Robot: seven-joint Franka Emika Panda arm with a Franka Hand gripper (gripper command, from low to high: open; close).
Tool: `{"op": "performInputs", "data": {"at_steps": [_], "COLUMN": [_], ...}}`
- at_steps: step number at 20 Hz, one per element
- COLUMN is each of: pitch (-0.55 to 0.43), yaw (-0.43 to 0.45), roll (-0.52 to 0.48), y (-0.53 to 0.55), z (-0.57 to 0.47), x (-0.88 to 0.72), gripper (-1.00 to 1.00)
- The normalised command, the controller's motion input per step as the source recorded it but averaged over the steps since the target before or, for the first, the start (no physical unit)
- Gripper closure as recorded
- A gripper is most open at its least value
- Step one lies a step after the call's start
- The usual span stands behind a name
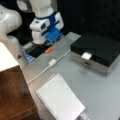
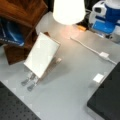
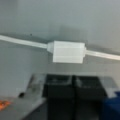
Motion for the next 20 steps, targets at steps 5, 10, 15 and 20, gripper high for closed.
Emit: {"op": "performInputs", "data": {"at_steps": [5, 10, 15, 20], "pitch": [0.290, 0.292, 0.290, 0.269], "yaw": [0.007, 0.006, 0.019, 0.013], "roll": [0.025, 0.014, 0.045, 0.197], "y": [0.02, 0.01, 0.00, 0.05], "z": [0.24, 0.27, 0.31, 0.28], "x": [0.40, 0.37, 0.45, 0.55], "gripper": [-1.00, -1.00, -1.00, -1.00]}}
